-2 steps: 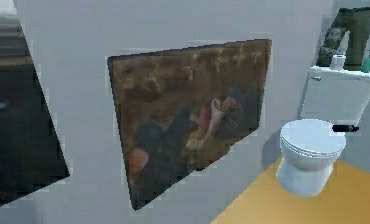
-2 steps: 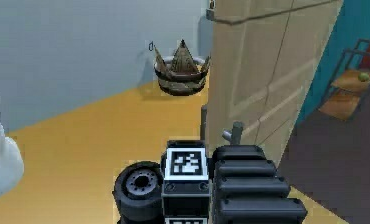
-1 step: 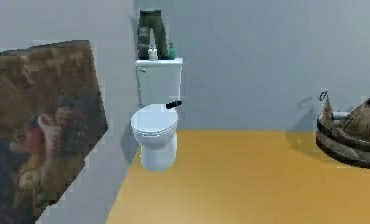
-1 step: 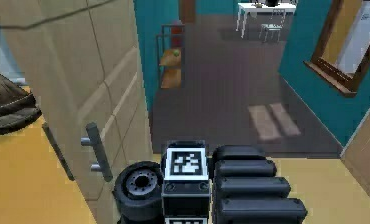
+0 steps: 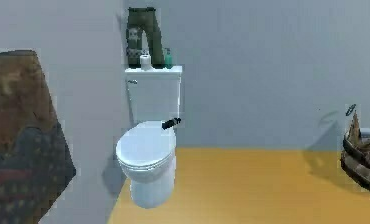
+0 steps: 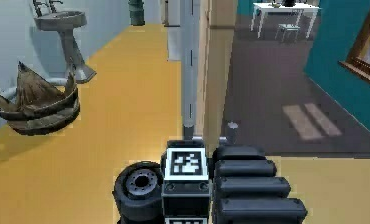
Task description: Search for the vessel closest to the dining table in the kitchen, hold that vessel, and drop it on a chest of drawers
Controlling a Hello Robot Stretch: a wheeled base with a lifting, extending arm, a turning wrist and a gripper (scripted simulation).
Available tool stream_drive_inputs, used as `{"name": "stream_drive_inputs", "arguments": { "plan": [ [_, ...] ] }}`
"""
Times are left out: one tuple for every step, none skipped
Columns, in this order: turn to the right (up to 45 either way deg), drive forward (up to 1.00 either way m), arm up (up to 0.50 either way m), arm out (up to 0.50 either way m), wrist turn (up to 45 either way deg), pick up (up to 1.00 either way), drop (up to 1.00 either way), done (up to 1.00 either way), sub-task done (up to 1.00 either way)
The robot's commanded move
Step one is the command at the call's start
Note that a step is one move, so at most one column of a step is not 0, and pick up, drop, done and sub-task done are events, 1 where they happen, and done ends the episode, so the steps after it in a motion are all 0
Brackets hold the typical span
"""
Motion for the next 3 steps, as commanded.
{"name": "stream_drive_inputs", "arguments": {
  "plan": [
    [27.0,0.0,0.0,0.0,0.0,0.0,0.0,0.0,0.0],
    [0.0,0.7,0.0,0.0,0.0,0.0,0.0,0.0,0.0],
    [45.0,0.0,0.0,0.0,0.0,0.0,0.0,0.0,0.0]
  ]
}}
